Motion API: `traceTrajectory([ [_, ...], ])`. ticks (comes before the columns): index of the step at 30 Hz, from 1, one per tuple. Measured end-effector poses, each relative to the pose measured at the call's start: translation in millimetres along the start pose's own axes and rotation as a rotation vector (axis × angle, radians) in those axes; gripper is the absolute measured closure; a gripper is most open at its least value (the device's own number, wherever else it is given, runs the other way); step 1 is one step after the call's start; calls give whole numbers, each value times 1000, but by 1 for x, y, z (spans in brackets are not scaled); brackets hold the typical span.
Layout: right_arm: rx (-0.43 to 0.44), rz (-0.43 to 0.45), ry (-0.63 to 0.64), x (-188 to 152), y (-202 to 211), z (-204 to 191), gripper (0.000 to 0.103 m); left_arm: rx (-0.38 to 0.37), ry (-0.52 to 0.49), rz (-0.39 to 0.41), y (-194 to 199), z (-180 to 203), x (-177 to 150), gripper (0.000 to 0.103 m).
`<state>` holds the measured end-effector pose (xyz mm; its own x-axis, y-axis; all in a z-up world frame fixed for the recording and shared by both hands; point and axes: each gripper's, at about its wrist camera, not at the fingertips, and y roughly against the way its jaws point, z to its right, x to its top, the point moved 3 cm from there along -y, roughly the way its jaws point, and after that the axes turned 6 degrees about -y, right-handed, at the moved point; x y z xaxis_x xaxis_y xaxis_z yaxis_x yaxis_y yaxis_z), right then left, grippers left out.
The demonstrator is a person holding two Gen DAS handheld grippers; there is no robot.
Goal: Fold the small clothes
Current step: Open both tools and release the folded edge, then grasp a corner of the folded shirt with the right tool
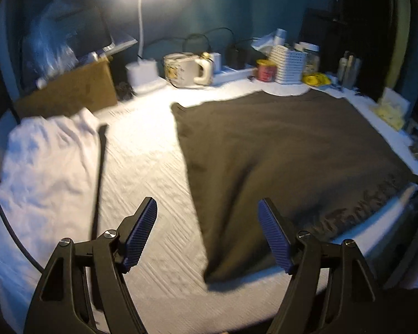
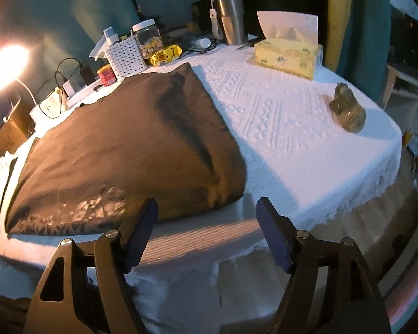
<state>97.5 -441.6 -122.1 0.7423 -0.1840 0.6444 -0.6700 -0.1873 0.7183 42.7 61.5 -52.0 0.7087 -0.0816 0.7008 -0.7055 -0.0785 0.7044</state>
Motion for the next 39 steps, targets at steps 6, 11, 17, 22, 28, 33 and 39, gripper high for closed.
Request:
traceTrajectory([
  [6,30,-31,-17,-4,-13,-10,27,-40,43,28,-11,-1,7,28],
  [11,38,-23,-29,2,-24,-18,25,38,37,31,-19,0,12,28],
  [17,46,-7,-47,17,-38,-24,25,-18,69,-37,-35,0,17,28],
  [22,57,-3,-37,30,-53,-32,25,-40,82,-55,-42,1,21,28],
  [28,74,-9,-12,44,-69,-45,25,-41,86,-83,-54,-1,28,28],
  [33,113,-9,-15,53,-80,-53,25,-42,89,-103,-63,-5,34,28],
  [39,153,-16,16,63,-93,-69,25,-35,91,-119,-73,-10,38,28],
])
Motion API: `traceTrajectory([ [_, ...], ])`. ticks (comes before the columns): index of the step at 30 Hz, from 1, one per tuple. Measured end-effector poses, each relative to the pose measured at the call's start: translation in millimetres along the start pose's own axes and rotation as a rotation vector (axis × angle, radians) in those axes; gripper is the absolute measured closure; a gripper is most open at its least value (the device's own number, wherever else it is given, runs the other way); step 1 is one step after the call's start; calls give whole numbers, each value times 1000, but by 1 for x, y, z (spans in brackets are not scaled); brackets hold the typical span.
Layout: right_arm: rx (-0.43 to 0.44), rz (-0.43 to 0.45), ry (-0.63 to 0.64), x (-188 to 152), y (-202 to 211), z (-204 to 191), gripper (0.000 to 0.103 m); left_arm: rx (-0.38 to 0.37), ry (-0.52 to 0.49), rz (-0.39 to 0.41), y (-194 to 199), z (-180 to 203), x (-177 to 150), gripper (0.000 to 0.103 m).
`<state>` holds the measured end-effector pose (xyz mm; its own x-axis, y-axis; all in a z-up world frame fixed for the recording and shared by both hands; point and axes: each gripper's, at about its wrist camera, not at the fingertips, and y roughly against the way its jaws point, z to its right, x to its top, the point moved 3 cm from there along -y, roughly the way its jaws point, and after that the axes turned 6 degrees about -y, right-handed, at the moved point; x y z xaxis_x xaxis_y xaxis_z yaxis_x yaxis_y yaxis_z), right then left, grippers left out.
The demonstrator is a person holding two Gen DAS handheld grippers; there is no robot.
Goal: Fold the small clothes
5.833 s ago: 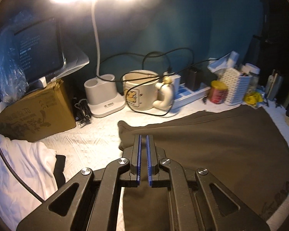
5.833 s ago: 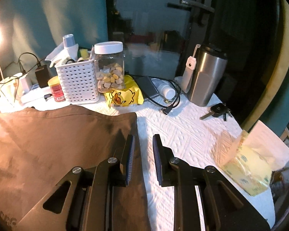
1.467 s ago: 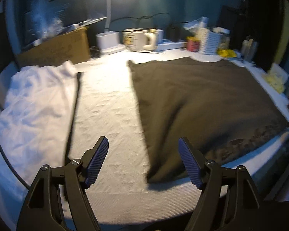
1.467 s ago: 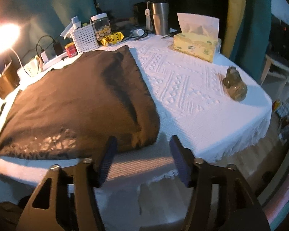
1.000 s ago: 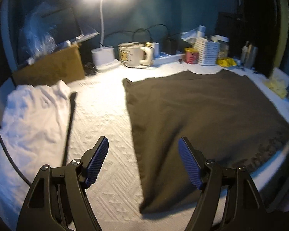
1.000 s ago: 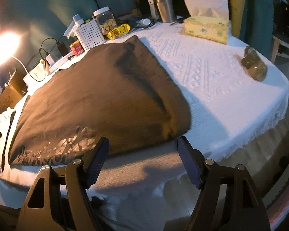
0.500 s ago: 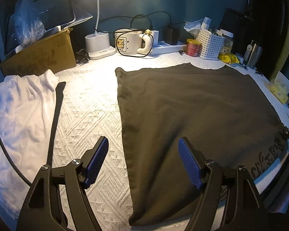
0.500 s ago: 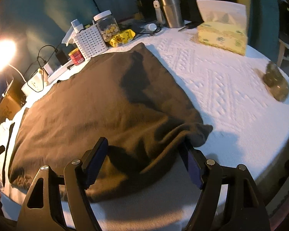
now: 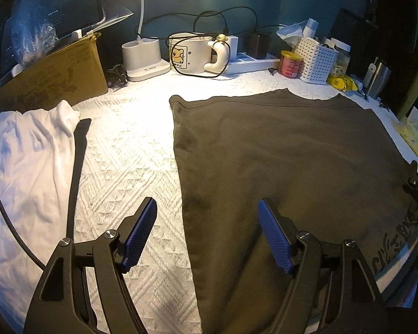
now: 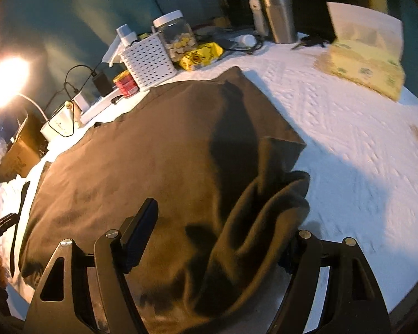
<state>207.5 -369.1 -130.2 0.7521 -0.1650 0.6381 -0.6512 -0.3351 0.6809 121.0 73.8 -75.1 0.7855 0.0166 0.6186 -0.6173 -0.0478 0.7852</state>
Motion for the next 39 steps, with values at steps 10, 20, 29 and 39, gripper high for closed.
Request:
traceTrajectory([
  [10,-73,-32,178,13,-30,-32,37,-3,-25,-25,-16,0,4,28],
  [20,-51,-39,158,24,-44,-38,79,-18,-40,-20,-30,-6,8,28],
  [29,-8,1,188,41,-37,-79,82,-16,-52,20,-29,-27,16,28],
  [39,53,35,308,52,-33,-151,82,-25,-27,52,-23,-50,12,28],
])
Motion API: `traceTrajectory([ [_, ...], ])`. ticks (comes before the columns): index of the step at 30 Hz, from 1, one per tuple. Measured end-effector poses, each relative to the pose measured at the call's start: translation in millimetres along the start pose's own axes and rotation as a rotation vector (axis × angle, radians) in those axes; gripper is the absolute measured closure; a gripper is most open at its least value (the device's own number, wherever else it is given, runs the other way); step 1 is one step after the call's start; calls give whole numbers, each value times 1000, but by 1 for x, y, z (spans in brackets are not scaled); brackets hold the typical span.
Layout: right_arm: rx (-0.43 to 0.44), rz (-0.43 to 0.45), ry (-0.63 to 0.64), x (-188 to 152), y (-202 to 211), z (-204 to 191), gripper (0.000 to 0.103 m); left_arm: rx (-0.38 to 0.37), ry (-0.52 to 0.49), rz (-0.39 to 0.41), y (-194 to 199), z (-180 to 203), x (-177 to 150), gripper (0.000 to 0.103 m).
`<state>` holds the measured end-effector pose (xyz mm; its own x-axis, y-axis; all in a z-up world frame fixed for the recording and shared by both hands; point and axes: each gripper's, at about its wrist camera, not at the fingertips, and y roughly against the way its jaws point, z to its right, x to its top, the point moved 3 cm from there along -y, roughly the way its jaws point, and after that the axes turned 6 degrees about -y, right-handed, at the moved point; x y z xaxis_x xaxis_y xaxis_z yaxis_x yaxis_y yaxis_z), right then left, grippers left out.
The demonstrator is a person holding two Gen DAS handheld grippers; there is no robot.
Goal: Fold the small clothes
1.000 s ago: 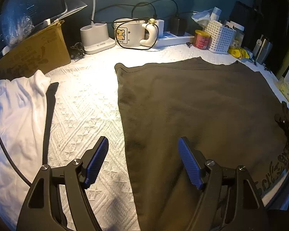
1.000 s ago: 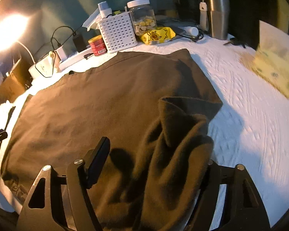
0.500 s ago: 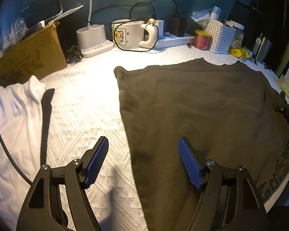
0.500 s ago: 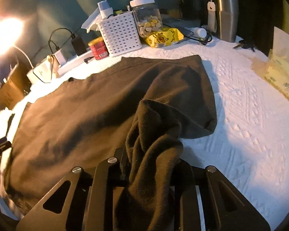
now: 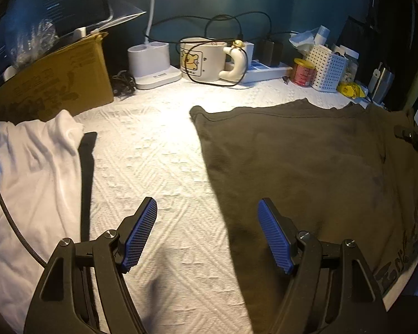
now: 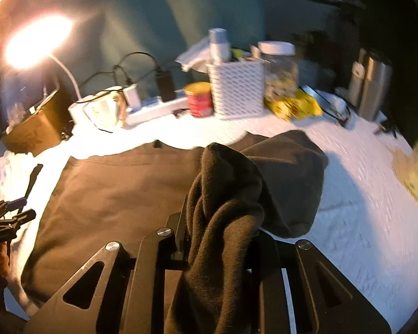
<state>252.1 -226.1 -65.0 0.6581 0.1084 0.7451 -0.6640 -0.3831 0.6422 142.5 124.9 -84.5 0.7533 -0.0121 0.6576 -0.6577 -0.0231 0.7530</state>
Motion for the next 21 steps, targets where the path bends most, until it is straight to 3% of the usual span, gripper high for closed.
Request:
traceTrajectory([
  [11,95,-24,141,-1,-7,-80,83,-13,32,46,12,-21,-4,28],
  [21,157,-94,274,-29,-23,-144,83,-15,49,60,23,-33,-15,28],
])
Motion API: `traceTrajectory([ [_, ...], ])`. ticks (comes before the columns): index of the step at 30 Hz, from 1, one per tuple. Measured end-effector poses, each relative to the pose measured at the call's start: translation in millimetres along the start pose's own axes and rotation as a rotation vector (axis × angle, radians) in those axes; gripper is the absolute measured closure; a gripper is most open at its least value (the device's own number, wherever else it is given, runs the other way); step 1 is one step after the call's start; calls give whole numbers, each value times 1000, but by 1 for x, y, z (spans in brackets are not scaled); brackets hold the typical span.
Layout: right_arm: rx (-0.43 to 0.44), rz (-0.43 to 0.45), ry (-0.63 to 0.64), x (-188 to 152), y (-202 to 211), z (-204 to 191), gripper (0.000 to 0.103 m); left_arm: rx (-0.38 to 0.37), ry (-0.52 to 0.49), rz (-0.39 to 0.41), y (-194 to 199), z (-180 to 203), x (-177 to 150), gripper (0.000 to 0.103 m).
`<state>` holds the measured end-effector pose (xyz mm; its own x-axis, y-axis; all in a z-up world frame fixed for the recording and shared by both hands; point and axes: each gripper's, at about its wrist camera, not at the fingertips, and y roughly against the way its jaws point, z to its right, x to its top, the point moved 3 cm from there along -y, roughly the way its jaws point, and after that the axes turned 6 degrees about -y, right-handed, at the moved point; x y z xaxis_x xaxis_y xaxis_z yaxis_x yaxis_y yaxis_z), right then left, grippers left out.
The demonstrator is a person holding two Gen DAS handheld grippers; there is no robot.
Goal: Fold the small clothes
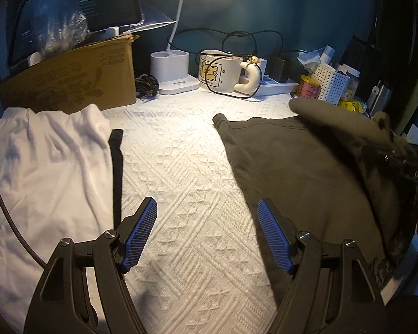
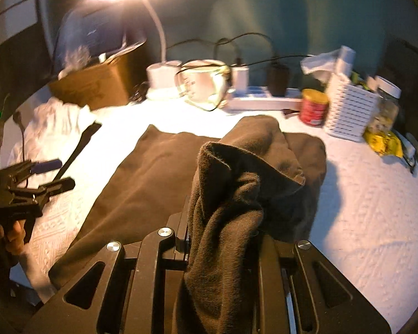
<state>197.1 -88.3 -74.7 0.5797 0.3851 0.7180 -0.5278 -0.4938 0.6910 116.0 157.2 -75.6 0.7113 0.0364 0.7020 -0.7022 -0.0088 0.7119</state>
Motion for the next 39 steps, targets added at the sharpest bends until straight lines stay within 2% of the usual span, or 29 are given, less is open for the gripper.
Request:
traceTrajectory([
  [7,42,-71,92,-19,-11,-36,83,-1,13,1,7,-3,-6,28],
  [13,22,-118,117,-28,-20,-53,82,-4,12,8,13,-1,-7,28],
  [15,32,-121,132,-31,-19,-61,78,-5,15,6,15,-1,-9,28],
  [16,66,-128,126,-31,-18,-65,74,-6,16,5,16,-1,-9,28],
  [19,191,-166,90,-36,-17,-78,47,6,22,-1,19,-3,-12,28],
  [20,217,-172,93,-38,-16,-84,46,11,28,-3,21,-5,-14,28],
  [23,293,-213,120,-49,-17,-107,45,22,37,-2,26,-9,-17,28],
  [27,324,-260,191,-70,-17,-136,45,40,45,-8,30,-14,-21,28],
  [35,340,-245,233,-88,-1,-151,45,47,43,-23,36,-10,-28,28],
  [39,334,-207,223,-90,16,-144,45,34,32,-12,42,-1,-25,28],
])
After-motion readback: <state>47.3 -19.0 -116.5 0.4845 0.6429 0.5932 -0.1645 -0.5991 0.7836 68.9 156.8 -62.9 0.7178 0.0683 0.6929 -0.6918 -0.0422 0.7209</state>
